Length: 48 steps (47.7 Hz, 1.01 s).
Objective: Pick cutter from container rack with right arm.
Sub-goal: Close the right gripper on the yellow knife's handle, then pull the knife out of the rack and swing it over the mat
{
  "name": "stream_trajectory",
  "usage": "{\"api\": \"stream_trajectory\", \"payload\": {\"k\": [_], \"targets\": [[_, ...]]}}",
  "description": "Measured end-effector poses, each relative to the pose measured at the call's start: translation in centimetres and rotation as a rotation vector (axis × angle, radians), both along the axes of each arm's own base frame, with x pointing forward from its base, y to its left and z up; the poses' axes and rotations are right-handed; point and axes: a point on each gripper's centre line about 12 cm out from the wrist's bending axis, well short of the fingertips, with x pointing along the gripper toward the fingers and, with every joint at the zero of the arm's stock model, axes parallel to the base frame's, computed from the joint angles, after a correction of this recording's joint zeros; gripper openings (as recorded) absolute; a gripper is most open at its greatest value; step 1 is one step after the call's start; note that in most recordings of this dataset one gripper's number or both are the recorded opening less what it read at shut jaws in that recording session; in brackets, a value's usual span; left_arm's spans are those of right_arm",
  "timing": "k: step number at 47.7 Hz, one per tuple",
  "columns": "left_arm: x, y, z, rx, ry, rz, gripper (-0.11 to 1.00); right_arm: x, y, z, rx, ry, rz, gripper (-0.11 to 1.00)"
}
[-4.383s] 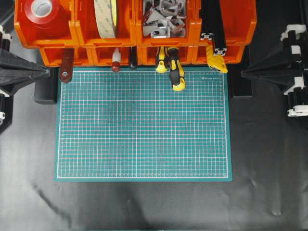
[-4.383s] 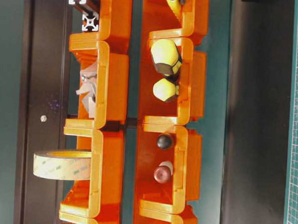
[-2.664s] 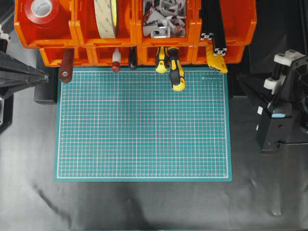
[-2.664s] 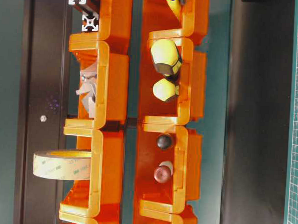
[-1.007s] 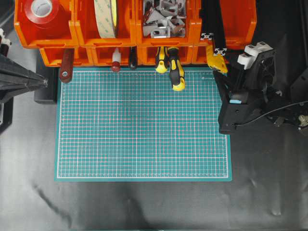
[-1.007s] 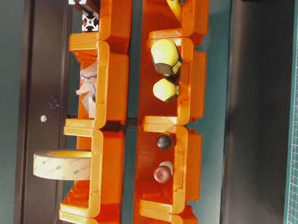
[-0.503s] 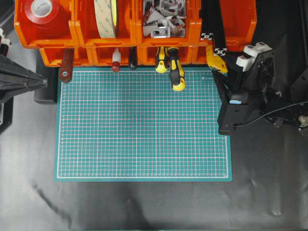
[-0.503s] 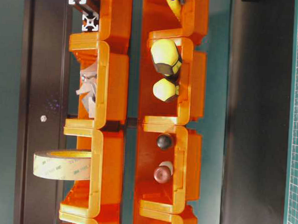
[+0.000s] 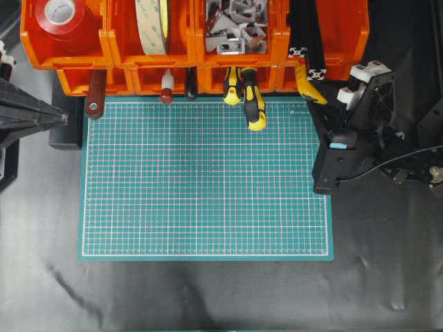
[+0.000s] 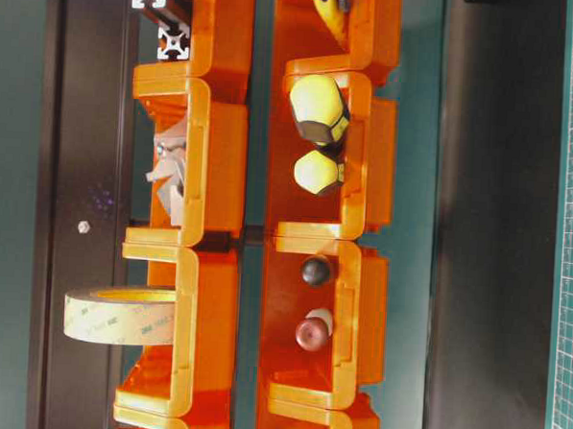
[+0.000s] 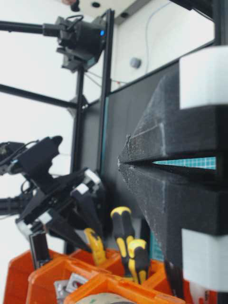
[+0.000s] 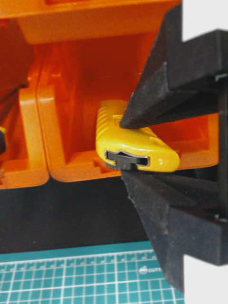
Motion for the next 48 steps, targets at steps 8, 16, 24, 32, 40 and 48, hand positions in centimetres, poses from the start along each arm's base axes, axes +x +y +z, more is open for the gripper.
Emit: {"api": "stream_trajectory", "payload": {"k": [8,16,24,32,40,48], "targets": [[0.0,0.0,0.0,0.0,0.0,0.0,0.0,0.2,0.9,1.1,-0.017,-0.021,-0.002,0.28],[0.0,0.0,0.0,-0.002,-0.001,0.0,0.0,-0.1,3.0,3.4,-0.072,-0.048,0.001,0.28],[-0.3,0.0,0.3,-0.003,-0.014,0.0,0.0,-0.6,5.5,5.6,-0.102,-0.071,0.043,0.28],[-0.6,0.1,0.6,-0.004,-0.029,0.001,0.0,-0.9,8.5,8.9,-0.096,-0.12,0.102,0.28],[-1.0,0.1,0.9,-0.005,-0.046,0.0,0.0,-1.3,12.0,11.6,-0.06,-0.163,0.211,0.28],[-1.2,0.1,1.1,-0.005,-0.055,0.0,0.0,-0.2,15.9,12.4,-0.006,-0.191,0.341,0.28]]}}
